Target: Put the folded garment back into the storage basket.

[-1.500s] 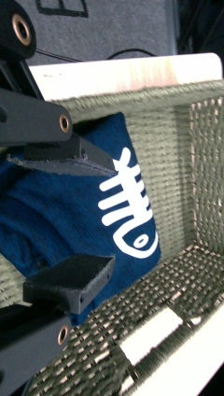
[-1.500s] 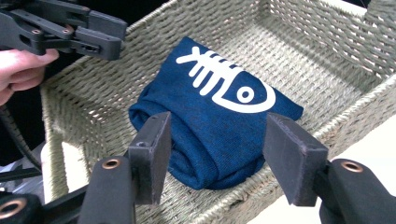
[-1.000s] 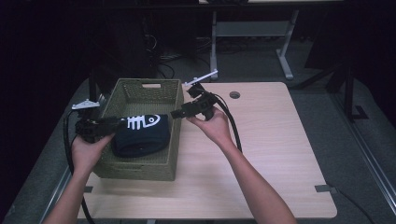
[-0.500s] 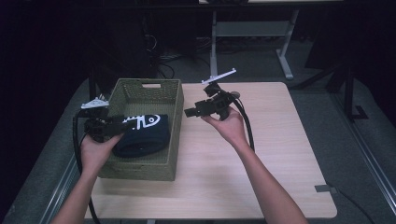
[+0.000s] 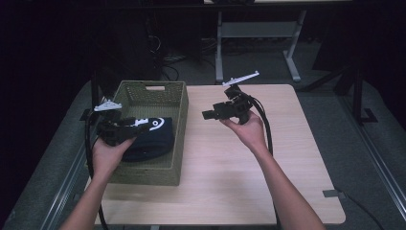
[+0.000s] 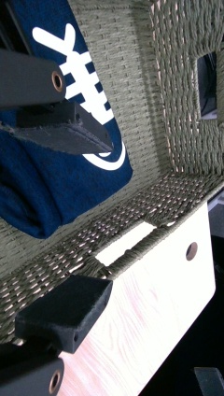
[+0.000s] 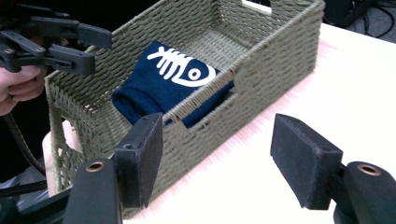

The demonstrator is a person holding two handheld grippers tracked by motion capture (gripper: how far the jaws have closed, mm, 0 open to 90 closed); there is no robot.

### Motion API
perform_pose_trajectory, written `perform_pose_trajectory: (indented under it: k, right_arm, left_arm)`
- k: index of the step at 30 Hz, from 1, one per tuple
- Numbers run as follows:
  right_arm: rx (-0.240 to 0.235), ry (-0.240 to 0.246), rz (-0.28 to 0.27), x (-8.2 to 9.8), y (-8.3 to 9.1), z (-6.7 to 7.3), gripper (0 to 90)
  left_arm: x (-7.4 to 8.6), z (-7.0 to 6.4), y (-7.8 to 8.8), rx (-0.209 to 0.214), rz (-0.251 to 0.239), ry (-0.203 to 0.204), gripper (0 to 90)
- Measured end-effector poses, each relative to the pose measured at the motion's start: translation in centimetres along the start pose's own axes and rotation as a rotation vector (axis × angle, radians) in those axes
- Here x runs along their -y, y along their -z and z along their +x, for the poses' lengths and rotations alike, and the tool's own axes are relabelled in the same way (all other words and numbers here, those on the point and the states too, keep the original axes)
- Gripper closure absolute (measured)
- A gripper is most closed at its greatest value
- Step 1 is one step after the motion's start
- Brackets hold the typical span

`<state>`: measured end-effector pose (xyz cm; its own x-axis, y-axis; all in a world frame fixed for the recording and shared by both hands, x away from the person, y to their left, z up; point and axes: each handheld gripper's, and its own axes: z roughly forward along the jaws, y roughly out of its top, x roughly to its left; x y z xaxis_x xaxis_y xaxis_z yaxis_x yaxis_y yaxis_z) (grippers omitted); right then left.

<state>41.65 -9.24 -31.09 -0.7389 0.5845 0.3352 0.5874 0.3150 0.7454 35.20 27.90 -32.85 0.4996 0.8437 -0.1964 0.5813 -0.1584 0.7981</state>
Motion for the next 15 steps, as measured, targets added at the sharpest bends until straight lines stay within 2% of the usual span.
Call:
perform_pose_trajectory:
  k: [15]
  right_arm:
    - [0.024, -0.032, -0.027, 1.7, 3.3, -2.0, 32.7]
  left_arm:
    - [-0.8, -2.7, -1.4, 0.036, 0.006, -0.030, 24.5]
